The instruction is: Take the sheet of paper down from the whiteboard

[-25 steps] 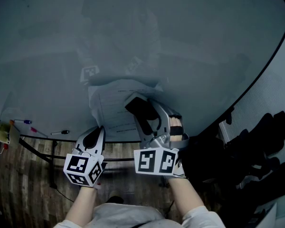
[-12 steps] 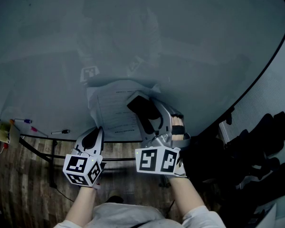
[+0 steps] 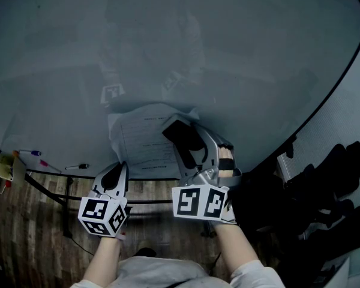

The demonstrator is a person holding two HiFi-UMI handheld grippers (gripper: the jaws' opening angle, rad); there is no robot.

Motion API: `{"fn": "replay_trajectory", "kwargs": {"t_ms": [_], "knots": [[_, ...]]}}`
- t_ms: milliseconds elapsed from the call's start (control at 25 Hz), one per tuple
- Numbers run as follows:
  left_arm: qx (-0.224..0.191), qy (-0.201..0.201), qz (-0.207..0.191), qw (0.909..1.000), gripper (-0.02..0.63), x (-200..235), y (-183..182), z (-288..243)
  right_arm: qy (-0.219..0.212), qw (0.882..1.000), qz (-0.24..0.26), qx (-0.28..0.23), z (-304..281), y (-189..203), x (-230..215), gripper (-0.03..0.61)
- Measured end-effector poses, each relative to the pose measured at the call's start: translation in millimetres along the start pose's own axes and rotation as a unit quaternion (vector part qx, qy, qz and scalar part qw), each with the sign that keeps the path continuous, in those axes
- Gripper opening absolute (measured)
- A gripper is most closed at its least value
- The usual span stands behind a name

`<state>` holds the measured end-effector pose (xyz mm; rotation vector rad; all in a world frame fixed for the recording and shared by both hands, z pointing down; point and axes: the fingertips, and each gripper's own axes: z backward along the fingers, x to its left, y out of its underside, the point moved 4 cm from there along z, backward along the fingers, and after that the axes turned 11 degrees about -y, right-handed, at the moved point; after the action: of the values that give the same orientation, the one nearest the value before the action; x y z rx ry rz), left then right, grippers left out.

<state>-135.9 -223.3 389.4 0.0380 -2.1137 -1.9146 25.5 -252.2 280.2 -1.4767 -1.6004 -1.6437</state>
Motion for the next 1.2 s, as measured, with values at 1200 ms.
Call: {"fn": "replay_trajectory", "kwargs": {"t_ms": [1200], "knots": [[0.019,-0.042,0.02,0.9987,0.015,27,21,13,0.004,1.0,-0.006,-0.007,-1,2,-2,0.267]]}}
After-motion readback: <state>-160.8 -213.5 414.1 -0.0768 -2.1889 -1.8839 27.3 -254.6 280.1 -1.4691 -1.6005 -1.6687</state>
